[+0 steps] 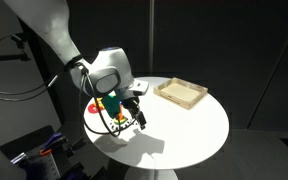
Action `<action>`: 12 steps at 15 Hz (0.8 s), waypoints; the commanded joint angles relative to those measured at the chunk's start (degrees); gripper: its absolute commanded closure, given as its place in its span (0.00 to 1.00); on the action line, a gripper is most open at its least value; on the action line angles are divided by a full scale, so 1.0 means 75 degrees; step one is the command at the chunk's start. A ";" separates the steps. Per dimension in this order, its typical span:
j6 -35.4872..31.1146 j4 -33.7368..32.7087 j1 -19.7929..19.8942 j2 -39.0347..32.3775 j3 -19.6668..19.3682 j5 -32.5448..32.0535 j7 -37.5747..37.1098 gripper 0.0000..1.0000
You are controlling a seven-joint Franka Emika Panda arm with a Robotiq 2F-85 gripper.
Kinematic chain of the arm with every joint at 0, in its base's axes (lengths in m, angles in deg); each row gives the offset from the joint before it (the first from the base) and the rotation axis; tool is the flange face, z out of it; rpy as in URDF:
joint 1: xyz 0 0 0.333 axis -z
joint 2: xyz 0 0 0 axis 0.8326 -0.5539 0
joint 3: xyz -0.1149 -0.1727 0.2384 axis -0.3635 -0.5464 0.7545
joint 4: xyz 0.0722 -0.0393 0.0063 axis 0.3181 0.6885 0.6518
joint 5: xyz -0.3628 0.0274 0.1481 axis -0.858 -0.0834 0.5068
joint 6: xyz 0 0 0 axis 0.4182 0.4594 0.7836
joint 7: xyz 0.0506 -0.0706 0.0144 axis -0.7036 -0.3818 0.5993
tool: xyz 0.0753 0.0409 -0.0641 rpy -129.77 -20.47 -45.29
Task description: Pick up the white and black striped ring and place it on the ring stacking stand
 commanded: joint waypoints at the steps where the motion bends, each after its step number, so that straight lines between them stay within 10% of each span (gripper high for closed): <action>1: -0.0451 -0.0358 -0.0319 -0.0605 -0.0026 0.0853 0.0126 0.00; 12: -0.0911 -0.1041 -0.0337 -0.1639 0.0658 0.2637 0.0686 0.00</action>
